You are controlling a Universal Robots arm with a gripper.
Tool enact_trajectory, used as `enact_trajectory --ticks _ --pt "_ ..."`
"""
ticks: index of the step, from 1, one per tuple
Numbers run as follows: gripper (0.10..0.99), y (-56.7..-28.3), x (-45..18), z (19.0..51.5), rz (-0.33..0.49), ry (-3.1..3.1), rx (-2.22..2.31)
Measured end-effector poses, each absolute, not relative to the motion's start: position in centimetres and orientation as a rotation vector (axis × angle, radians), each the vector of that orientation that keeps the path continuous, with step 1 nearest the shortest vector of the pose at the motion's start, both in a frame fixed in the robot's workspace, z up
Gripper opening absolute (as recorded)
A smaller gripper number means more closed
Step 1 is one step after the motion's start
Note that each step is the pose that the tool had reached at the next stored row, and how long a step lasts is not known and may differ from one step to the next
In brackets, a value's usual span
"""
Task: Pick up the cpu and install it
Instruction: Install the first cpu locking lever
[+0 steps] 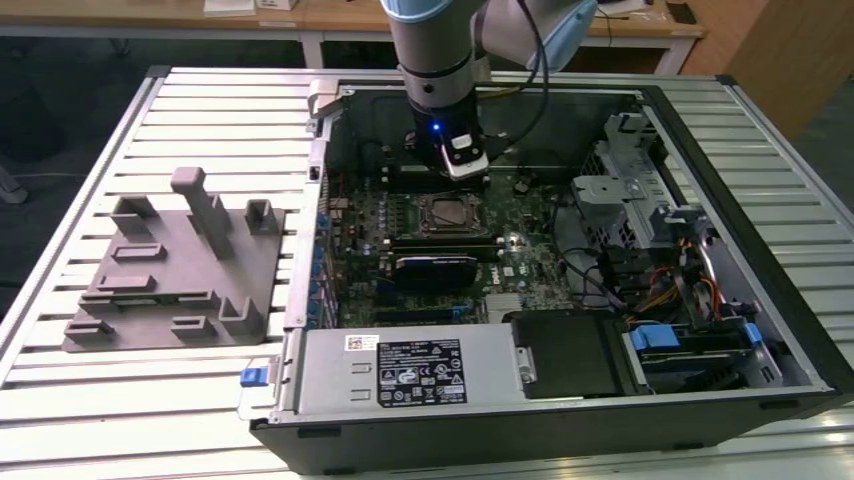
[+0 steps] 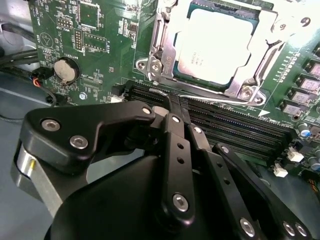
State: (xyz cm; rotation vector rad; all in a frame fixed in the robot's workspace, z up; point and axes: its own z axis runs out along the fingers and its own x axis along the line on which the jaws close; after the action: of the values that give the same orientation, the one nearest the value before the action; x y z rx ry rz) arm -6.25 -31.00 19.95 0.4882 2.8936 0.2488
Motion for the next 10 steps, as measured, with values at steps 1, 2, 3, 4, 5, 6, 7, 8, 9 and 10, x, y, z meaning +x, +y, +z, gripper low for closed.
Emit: enact_trajectory --ticks 1,2,3,4,5,6,7,8,9,10 --pt "0.106 -31.01 -6.25 19.93 0.249 2.892 0.488" --pt "0.106 -31.03 -6.25 19.91 0.249 2.891 0.487" --pt "0.106 -31.04 -6.25 19.89 0.249 2.890 0.487" --pt "0.106 -31.06 -6.26 19.87 0.249 2.889 0.487" --pt "0.106 -31.06 -6.25 19.85 0.249 2.888 0.487" --pt "0.106 -31.07 -6.25 19.83 0.249 2.887 0.486" --pt "0.106 -31.08 -6.25 19.80 0.249 2.886 0.486" --pt "0.106 -31.10 -6.25 19.79 0.249 2.885 0.486" --pt "0.106 -31.11 -6.25 19.77 0.249 2.884 0.485" --pt "0.106 -31.13 -6.26 19.76 0.249 2.883 0.485"
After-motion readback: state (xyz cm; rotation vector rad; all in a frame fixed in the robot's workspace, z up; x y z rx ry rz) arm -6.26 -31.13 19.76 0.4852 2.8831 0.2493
